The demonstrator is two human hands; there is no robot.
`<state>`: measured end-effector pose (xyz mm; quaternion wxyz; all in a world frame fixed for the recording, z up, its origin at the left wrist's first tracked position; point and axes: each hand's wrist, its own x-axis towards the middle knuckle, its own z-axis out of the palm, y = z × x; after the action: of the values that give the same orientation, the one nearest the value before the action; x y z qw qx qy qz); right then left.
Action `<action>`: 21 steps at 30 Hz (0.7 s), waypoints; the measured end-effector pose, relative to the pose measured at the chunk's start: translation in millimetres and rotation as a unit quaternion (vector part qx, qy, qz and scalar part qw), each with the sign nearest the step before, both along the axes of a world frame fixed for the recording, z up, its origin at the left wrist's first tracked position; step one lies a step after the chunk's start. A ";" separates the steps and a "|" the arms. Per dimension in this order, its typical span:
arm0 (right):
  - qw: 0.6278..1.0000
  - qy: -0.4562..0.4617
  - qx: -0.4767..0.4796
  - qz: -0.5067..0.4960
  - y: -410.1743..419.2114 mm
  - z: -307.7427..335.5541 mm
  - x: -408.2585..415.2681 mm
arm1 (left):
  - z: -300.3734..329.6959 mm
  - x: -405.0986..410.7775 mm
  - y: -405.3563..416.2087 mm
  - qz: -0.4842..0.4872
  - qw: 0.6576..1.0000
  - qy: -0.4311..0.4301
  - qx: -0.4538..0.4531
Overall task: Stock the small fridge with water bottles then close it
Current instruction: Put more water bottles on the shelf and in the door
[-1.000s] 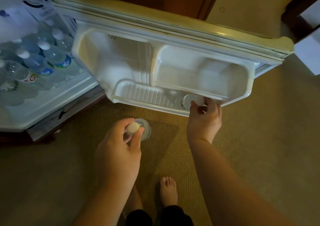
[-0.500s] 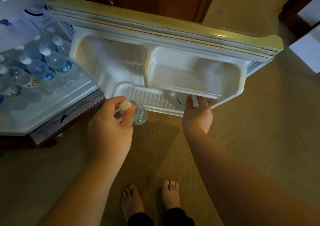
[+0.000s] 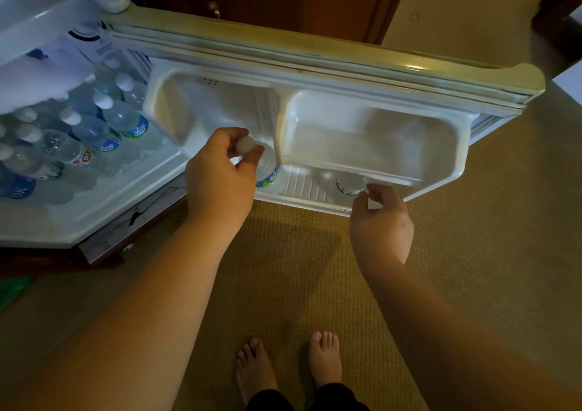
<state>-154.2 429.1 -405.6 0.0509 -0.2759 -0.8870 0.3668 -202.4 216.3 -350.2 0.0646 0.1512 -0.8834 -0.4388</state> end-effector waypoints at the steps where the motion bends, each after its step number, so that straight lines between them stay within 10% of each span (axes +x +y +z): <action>1: 1.000 0.019 0.005 0.014 -1.5 7.9 3.7 | -1.1 -3.3 -0.6 -0.005 1.000 0.002 -0.002; 10: 0.905 0.299 0.208 0.221 19.6 99.4 -4.0 | -26.3 -30.0 1.8 -0.040 0.998 -0.004 -0.040; 21: 0.902 0.055 0.308 0.298 27.4 134.4 -102.2 | -49.5 -18.6 33.2 -0.046 0.992 -0.119 0.011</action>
<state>-256.4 456.5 -271.1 0.0703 0.0512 -0.9923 0.0880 -221.0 249.5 -399.7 -0.0626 0.1618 -0.8862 -0.4295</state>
